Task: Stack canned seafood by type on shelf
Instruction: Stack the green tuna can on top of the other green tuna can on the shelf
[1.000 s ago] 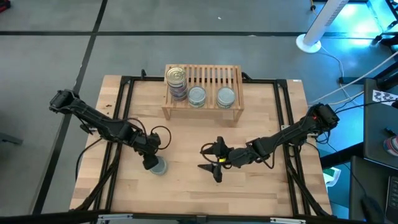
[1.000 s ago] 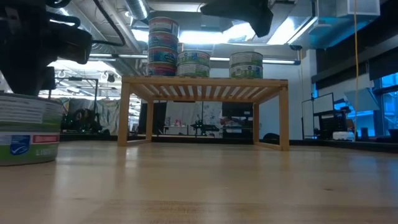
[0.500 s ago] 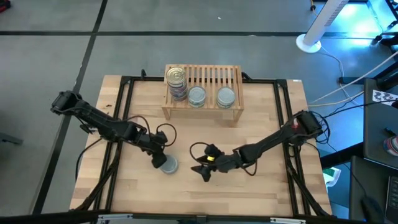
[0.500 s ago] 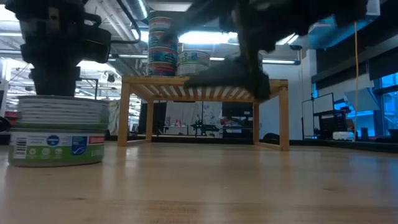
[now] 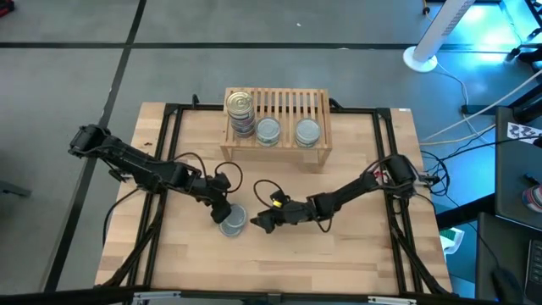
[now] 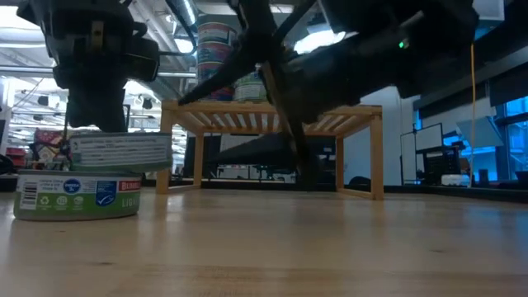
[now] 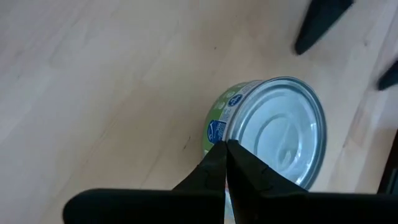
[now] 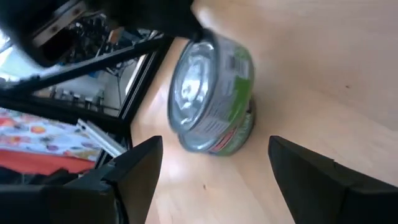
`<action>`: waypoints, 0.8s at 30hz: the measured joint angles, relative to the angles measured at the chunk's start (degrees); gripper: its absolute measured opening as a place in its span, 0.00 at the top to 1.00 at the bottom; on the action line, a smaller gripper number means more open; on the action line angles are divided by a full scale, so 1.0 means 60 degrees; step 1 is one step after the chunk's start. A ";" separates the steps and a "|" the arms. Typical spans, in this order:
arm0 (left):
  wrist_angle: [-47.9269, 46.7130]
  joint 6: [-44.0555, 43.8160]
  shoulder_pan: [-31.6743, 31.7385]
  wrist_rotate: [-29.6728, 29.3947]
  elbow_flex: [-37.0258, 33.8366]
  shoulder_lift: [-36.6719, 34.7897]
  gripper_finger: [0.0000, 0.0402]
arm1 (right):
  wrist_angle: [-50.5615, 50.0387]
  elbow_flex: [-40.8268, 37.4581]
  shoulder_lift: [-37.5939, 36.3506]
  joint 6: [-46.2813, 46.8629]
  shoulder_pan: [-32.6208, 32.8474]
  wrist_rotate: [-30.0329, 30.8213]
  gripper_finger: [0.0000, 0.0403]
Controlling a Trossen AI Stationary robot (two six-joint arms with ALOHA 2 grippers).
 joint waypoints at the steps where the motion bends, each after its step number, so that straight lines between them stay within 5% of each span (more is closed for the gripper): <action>1: 0.0068 0.0043 0.0000 -0.0014 0.0000 0.0000 0.99 | -0.0007 0.0000 0.0021 0.0121 -0.0063 -0.0052 0.27; 24: 0.0216 0.0073 -0.0004 -0.0018 0.0015 -0.0013 0.99 | -0.0882 0.1191 0.0815 0.1021 -0.0213 -0.0253 0.27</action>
